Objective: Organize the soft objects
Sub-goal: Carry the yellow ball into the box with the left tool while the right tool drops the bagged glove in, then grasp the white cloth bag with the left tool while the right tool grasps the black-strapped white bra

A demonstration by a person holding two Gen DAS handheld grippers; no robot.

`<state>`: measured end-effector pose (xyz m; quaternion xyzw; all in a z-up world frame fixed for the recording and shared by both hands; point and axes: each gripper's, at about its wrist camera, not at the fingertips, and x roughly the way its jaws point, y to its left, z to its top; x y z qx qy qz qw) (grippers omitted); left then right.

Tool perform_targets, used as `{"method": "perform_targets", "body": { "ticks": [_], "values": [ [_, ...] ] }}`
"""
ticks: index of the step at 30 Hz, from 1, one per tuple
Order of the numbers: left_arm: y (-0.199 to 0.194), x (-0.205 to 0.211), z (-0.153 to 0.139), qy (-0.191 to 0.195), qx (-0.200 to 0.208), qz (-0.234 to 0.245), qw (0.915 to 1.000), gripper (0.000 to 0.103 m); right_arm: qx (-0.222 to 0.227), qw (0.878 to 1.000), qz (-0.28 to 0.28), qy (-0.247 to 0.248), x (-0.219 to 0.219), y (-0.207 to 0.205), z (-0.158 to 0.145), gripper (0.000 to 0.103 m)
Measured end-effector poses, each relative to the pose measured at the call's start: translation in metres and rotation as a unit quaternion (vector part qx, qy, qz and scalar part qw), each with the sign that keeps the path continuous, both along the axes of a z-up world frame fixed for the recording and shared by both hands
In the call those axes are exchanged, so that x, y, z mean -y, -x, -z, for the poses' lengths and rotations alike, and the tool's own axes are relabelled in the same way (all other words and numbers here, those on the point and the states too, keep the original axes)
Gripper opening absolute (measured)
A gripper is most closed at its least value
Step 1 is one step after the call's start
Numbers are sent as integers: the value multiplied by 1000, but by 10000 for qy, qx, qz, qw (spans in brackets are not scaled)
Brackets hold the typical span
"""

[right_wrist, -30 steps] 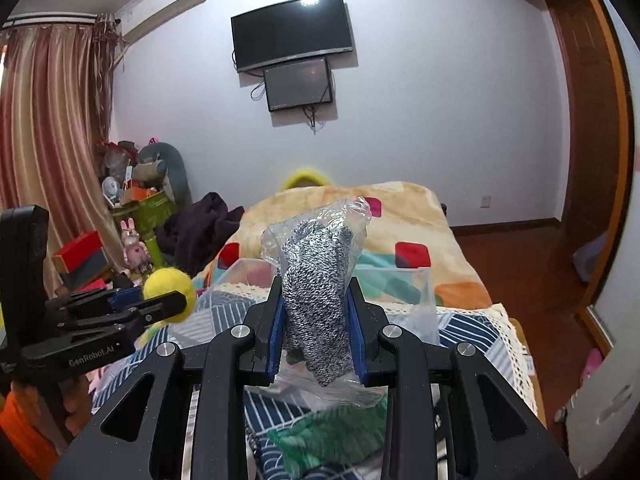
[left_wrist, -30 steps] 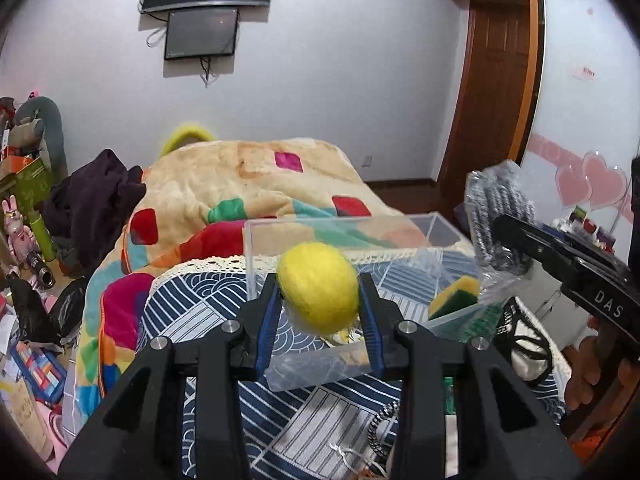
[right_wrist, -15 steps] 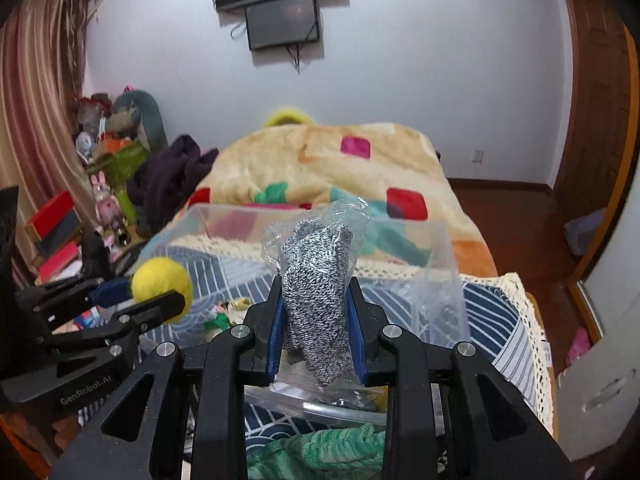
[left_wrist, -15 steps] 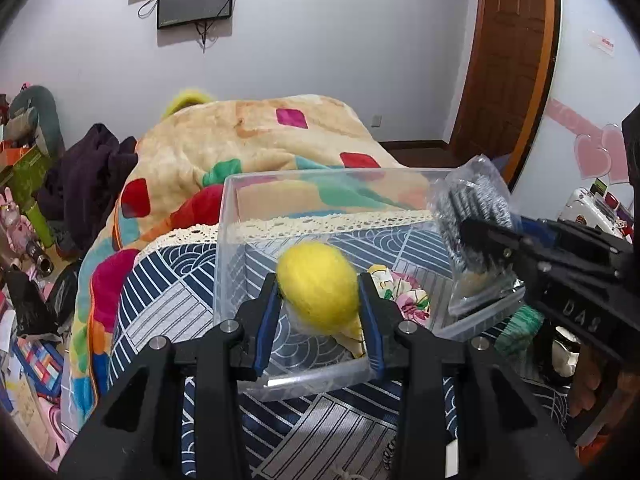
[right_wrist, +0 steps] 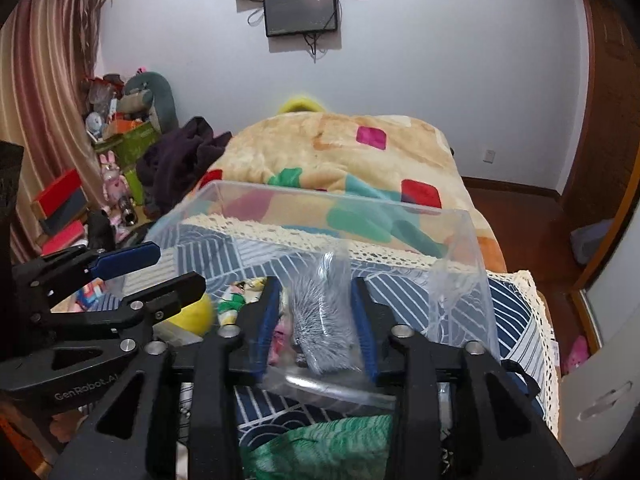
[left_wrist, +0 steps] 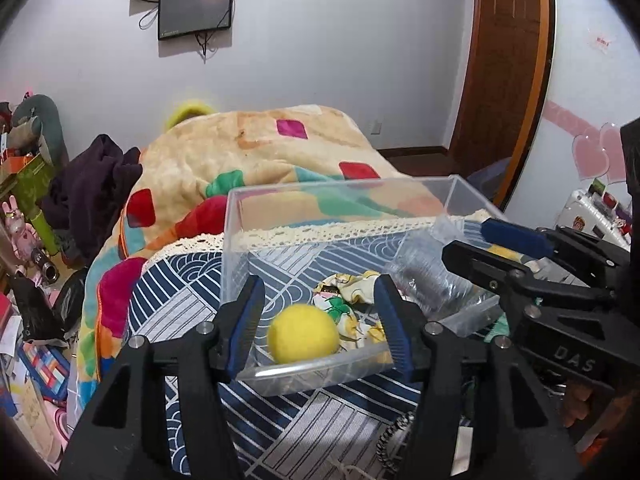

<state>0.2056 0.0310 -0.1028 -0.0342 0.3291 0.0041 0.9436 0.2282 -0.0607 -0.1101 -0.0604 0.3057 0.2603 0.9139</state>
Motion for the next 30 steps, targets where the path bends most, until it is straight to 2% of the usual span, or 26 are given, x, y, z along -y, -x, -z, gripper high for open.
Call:
{"method": "perform_targets", "body": {
  "ticks": [2, 6, 10, 15, 17, 19, 24, 30],
  "values": [
    [6, -2, -7, 97, 77, 11, 9999, 64, 122, 9998, 18, -134, 4, 5, -7, 54],
    [24, -4, -25, 195, 345, 8, 9992, 72, 335, 9991, 22, -247, 9, 16, -22, 56],
    [41, 0, -35, 299, 494, 201, 9981, 80, 590, 9974, 54, -418, 19, 30, -37, 64],
    [61, 18, -31, 193, 487, 348, 9980, 87, 777, 9957, 87, -499, 31, 47, -43, 67],
    [65, 22, -25, 237, 417, 399, 9981, 88, 805, 9956, 140, -448, 36, 52, -40, 72],
    [70, 29, -17, 397, 256, 558, 9973, 88, 827, 9957, 258, -336, 40, 56, -33, 73],
    [78, 45, 3, 439, -39, 648, 9969, 89, 598, 9966, 560, -53, 58, 61, -10, 73],
    [87, 59, 29, 508, -353, 611, 9962, 89, -11, 9956, 938, 55, 85, 56, 25, 73]
  ]
}}
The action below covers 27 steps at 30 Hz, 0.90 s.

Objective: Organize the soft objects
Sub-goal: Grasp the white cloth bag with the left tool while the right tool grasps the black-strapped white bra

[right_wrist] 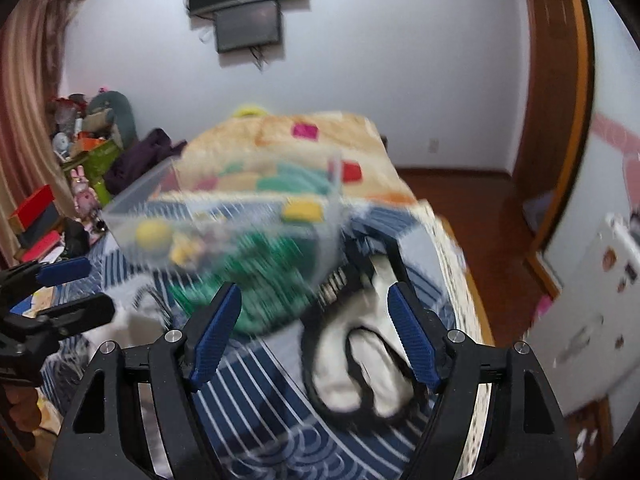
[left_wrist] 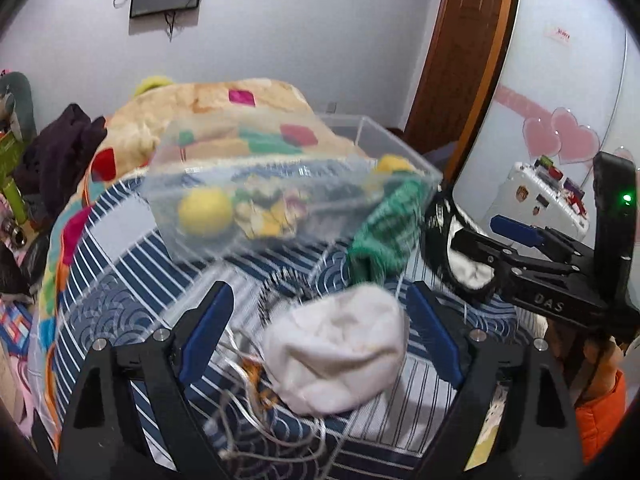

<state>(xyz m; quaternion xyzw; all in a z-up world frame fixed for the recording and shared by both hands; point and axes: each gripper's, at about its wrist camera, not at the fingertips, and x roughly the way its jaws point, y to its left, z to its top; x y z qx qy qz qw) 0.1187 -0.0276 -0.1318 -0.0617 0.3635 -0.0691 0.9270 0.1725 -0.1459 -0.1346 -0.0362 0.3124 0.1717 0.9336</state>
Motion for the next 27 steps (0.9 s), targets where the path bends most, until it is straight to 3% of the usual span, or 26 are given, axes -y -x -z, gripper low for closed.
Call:
{"method": "perform_targets", "body": {
  "ticks": [4, 10, 17, 19, 20, 23, 27],
  "values": [
    [3, 1, 17, 219, -150, 16, 9996, 90, -374, 9990, 223, -21, 16, -4, 21, 73],
    [2, 6, 30, 116, -249, -48, 9996, 89, -703, 9969, 341, -50, 27, -11, 37, 74],
    [6, 7, 30, 110, -132, 100, 9998, 57, -706, 9969, 154, 298, 17, -9, 46, 74],
    [7, 7, 28, 101, -110, 103, 9998, 47, -647, 9973, 205, 277, 20, -6, 46, 61],
    [7, 6, 27, 126, -101, 115, 9998, 40, -615, 9975, 243, 259, 23, -3, 46, 48],
    [8, 2, 21, 256, -86, 150, 9995, 34, -584, 9972, 463, 88, 34, -6, 46, 26],
    [12, -5, 9, 344, 63, 86, 9994, 32, -573, 9965, 574, -223, 45, -5, 41, 17]
  ]
}}
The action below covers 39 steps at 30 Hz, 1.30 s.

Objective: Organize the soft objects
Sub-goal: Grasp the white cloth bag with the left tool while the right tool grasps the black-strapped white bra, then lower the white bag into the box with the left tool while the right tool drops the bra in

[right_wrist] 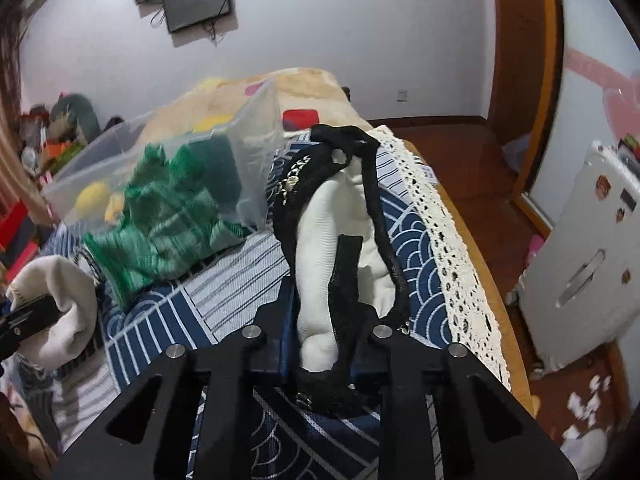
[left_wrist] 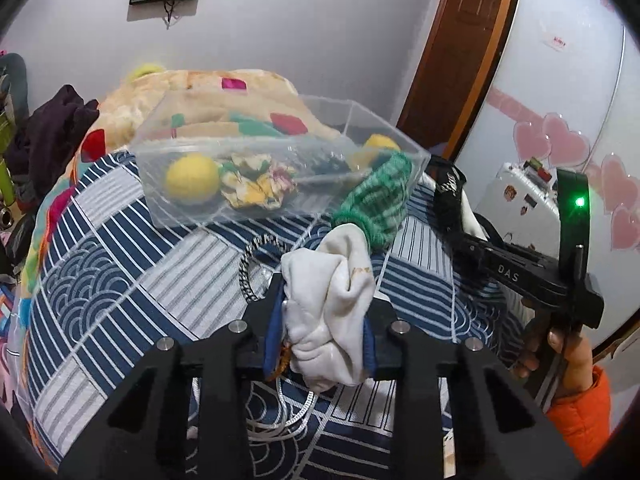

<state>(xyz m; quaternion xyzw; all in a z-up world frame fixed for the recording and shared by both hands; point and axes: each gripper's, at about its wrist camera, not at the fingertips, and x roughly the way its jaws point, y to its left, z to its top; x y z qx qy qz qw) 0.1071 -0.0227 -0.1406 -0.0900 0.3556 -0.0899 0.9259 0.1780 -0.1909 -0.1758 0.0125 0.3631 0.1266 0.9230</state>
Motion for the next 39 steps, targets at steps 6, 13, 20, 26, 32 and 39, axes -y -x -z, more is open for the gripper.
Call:
{"method": "perform_targets", "body": {
  "ticks": [6, 13, 20, 26, 32, 39],
  "values": [
    [4, -13, -26, 32, 348, -163, 9993, 32, 396, 9990, -15, -228, -1, 11, -26, 16],
    [-4, -31, -58, -152, 812, -464, 9955, 32, 940, 9947, -332, -252, -23, 22, -62, 16],
    [-26, -46, -83, -307, 1180, -737, 9898, 32, 1274, 9894, -668, -190, -55, 7, -80, 16],
    [-49, -54, -88, -498, 1407, -1091, 9828, 32, 1406, 9855, -913, -252, -80, -9, -88, 16],
    [-75, -60, -78, -551, 1241, -1178, 9837, 32, 1400, 9830, -1164, -243, -103, -23, -89, 16],
    [-108, -69, -63, -526, 848, -1062, 9893, 32, 1111, 9825, -1489, -99, -125, -41, -78, 17]
  ]
}}
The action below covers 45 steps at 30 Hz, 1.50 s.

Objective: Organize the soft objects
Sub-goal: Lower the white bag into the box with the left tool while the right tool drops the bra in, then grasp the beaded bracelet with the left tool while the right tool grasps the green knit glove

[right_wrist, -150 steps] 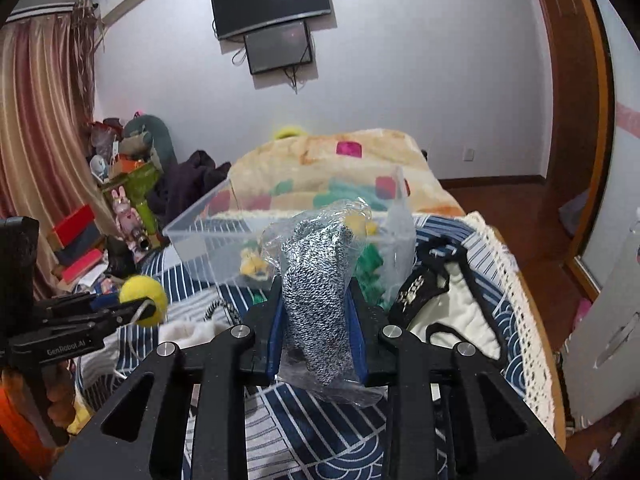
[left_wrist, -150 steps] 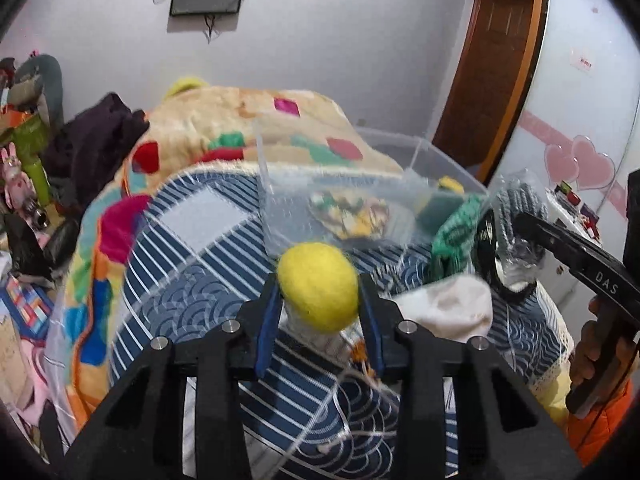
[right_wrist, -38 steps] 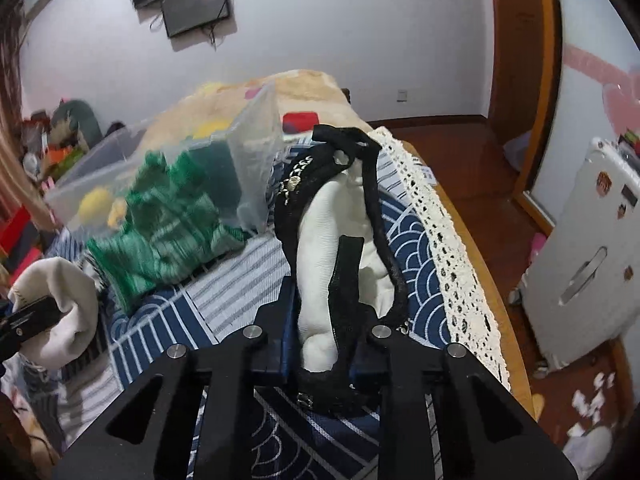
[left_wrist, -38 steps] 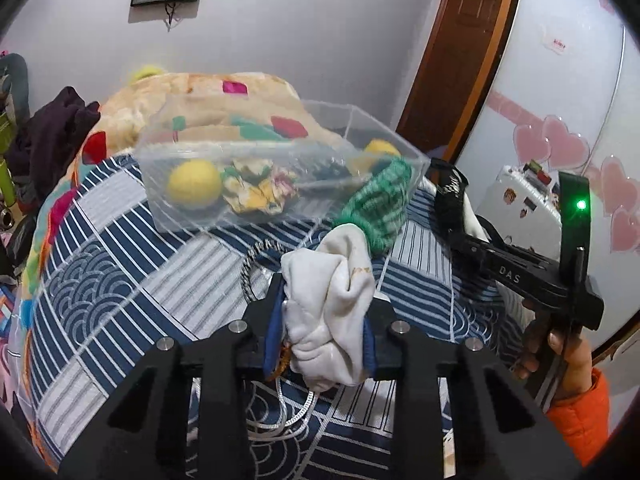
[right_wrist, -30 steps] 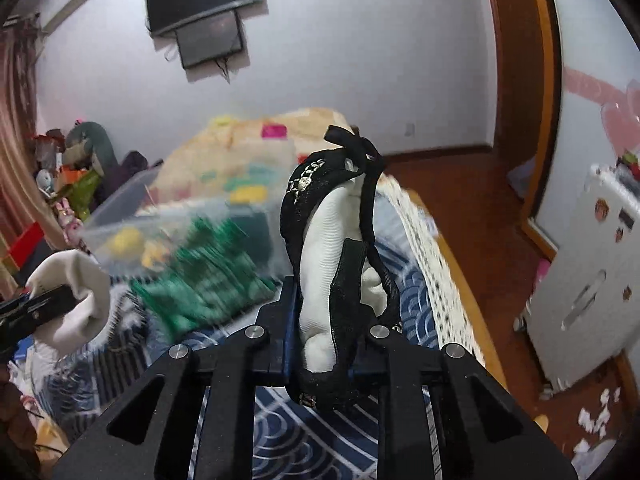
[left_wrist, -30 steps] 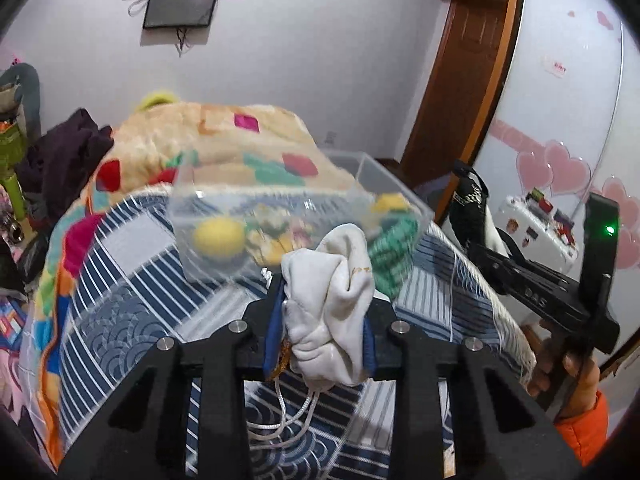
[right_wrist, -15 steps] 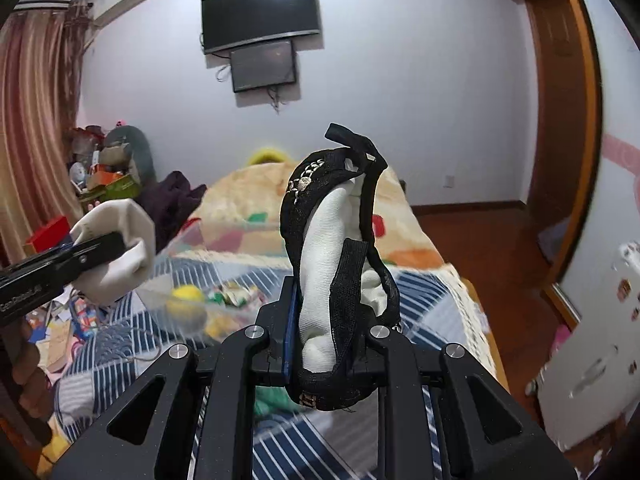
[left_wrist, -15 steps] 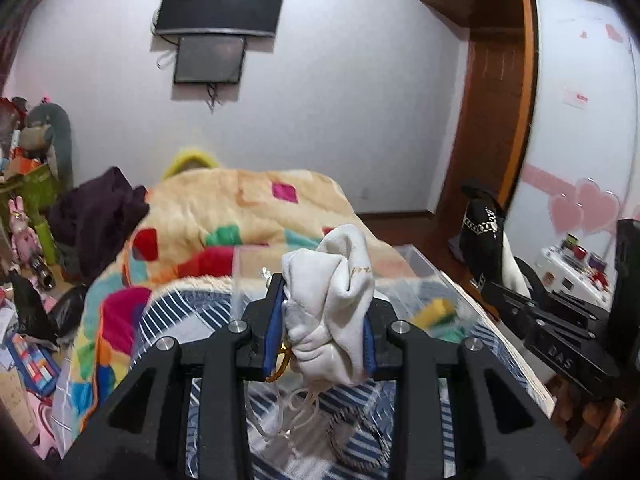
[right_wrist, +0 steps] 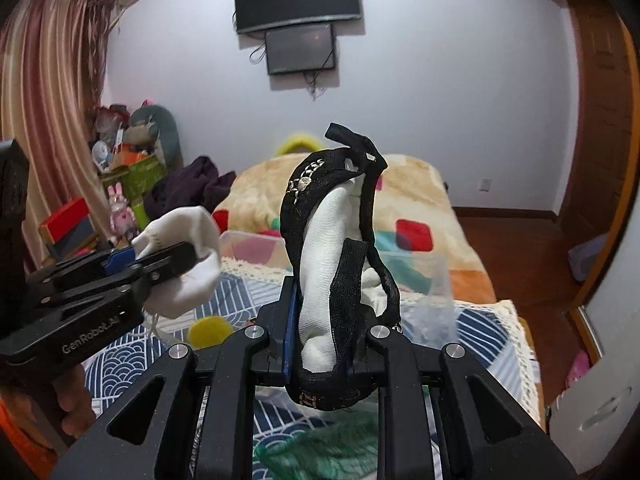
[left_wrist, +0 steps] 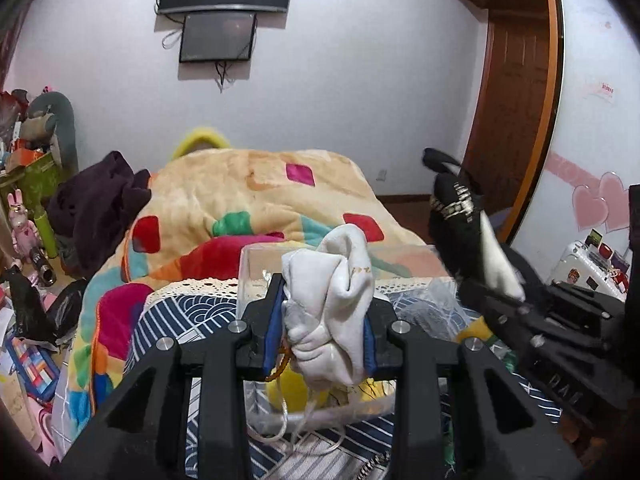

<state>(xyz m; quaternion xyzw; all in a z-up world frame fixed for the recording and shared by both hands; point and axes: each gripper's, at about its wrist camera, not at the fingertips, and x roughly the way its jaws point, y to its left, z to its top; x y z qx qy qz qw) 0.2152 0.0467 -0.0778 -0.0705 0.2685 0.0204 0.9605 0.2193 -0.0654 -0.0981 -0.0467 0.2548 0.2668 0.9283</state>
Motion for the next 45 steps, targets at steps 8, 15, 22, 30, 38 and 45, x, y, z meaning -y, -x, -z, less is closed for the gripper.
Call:
{"method": "perform_targets", "body": {
  "ticks": [8, 15, 22, 30, 38, 45],
  "values": [
    [-30, -1, 20, 102, -525, 153, 9985, 32, -394, 9980, -163, 457, -19, -15, 18, 17],
    [-46, 8, 35, 16, -889, 296, 9956, 32, -693, 9941, -279, 792, -31, -23, 27, 18],
    [-34, 10, 25, -224, -668, 296, 9971, 52, -668, 9929, -261, 944, -29, -21, 27, 30],
    [-10, 5, -1, -195, -291, 286, 9990, 61, -331, 9953, -181, 895, -22, -8, 13, 57],
    [26, 7, -27, -158, 116, 353, 9992, 79, 75, 9988, 3, 483, 2, 14, -13, 79],
    [57, 11, -26, -138, 182, 482, 9986, 84, 335, 9993, 78, 118, 23, 36, -33, 85]
  ]
}}
